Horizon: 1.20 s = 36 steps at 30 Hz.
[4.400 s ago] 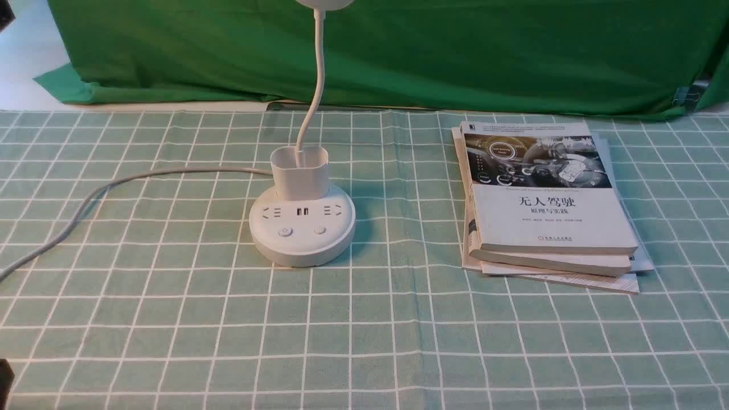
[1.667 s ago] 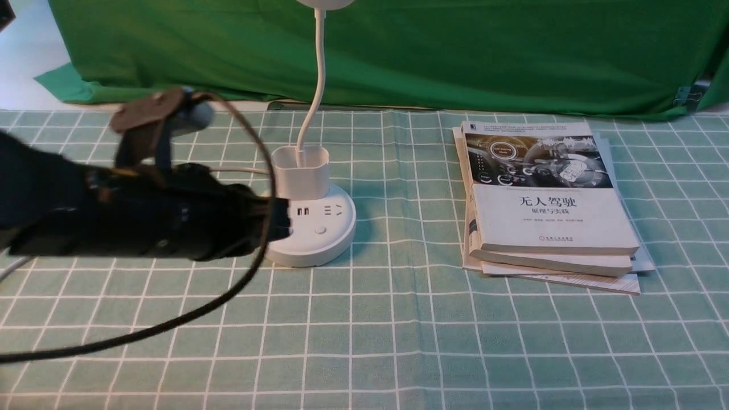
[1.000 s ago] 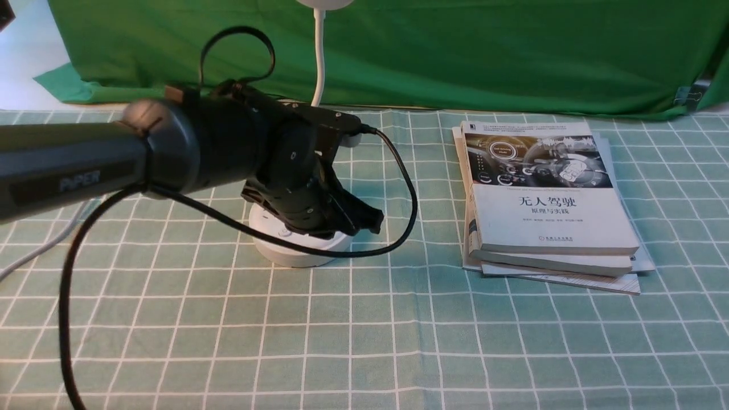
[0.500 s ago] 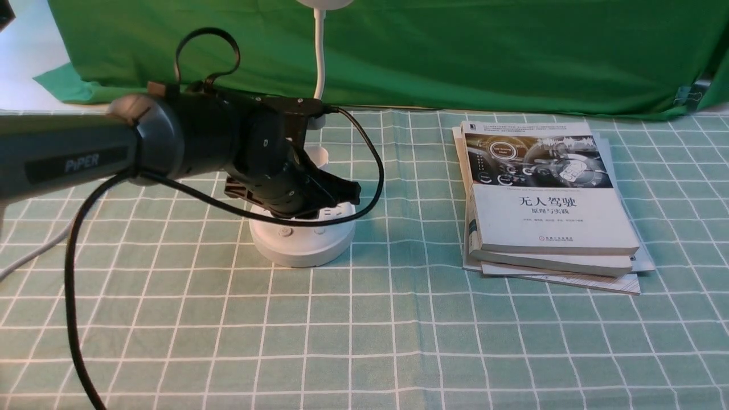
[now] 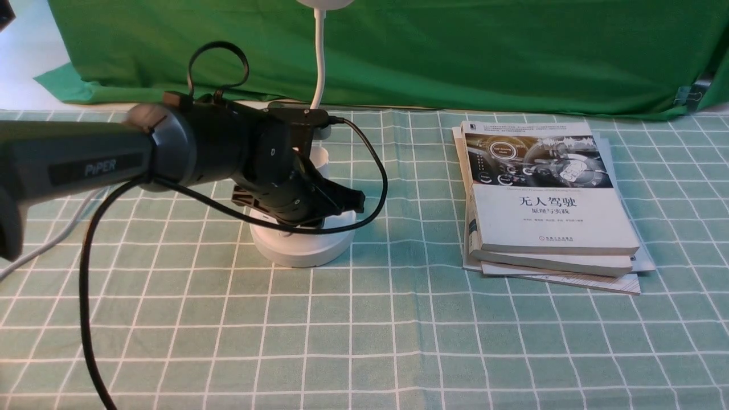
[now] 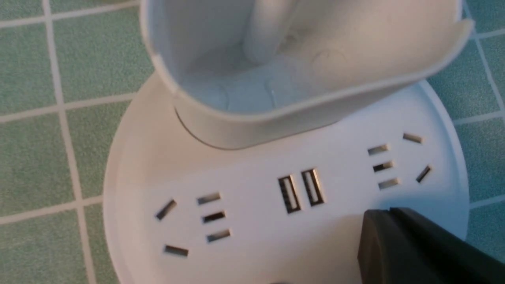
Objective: Turn on the table lamp.
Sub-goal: 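Press the power button on the lamp base to turn the lamp on with the left gripper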
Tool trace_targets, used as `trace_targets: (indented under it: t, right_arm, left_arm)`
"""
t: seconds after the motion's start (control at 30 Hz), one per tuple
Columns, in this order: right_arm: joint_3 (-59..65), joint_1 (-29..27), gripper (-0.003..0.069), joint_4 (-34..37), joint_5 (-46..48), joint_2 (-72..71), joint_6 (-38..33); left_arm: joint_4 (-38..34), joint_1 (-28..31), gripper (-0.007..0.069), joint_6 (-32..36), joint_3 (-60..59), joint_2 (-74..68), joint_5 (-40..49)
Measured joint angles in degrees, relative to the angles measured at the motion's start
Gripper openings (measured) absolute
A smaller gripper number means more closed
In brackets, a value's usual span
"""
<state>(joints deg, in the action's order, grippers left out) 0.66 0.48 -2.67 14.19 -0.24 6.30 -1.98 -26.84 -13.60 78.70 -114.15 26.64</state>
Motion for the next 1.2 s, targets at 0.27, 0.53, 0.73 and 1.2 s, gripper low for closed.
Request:
trace_targets:
  t: [0.27,0.53,0.73,1.2]
  right_arm:
    - [0.0,0.0,0.0238,0.0,0.0,0.0,0.0]
    - [0.0,0.0,0.0238,0.0,0.0,0.0,0.0]
    - [0.0,0.0,0.0238,0.0,0.0,0.0,0.0]
    - [0.0,0.0,0.0238,0.0,-0.05,0.0,0.0]
  left_arm:
    - [-0.65,-0.12,0.0021,0.22,0.0,0.0,0.0]
    - [-0.69,-0.12,0.0021,0.69,0.02,0.0,0.32]
    - [-0.84,-0.12,0.0021,2.08,0.02,0.11,0.33]
    - [-2.98,-0.22,0.0021,3.33,1.39,0.68,3.31]
